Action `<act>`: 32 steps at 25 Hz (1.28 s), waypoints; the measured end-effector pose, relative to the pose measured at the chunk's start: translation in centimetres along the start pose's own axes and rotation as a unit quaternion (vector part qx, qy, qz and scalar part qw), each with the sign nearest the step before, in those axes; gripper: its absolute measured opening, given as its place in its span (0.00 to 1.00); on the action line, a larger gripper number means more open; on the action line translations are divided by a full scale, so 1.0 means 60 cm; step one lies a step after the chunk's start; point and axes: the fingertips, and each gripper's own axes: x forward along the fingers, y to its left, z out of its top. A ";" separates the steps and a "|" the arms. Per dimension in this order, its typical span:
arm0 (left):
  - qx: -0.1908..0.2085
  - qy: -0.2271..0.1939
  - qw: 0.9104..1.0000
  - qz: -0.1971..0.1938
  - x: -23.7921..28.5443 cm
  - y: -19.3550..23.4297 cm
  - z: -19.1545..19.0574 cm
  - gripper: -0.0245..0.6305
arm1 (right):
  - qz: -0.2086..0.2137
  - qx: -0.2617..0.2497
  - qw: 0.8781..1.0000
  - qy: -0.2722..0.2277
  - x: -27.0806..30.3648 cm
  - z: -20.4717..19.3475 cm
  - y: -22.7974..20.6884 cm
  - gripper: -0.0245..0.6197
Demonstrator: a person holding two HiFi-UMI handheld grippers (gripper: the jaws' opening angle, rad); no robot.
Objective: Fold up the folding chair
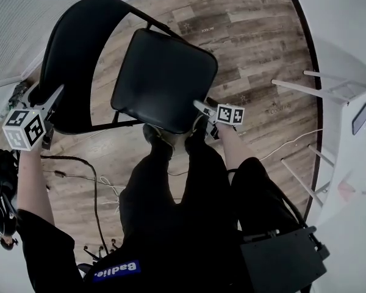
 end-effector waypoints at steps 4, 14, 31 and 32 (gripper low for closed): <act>0.003 0.001 1.000 -0.007 0.012 0.001 -0.005 0.46 | 0.018 0.019 1.000 -0.004 0.020 0.000 -0.014 0.64; -0.007 0.005 1.000 -0.026 0.016 0.001 -0.009 0.37 | 0.047 0.040 0.998 -0.019 0.052 -0.010 -0.015 0.63; -0.021 0.013 0.999 -0.021 0.006 -0.001 -0.011 0.32 | 0.025 0.075 0.996 -0.030 0.044 -0.014 -0.014 0.54; -0.019 0.012 1.000 -0.021 0.004 -0.003 -0.010 0.32 | 0.023 0.077 0.996 -0.028 0.042 -0.017 -0.012 0.54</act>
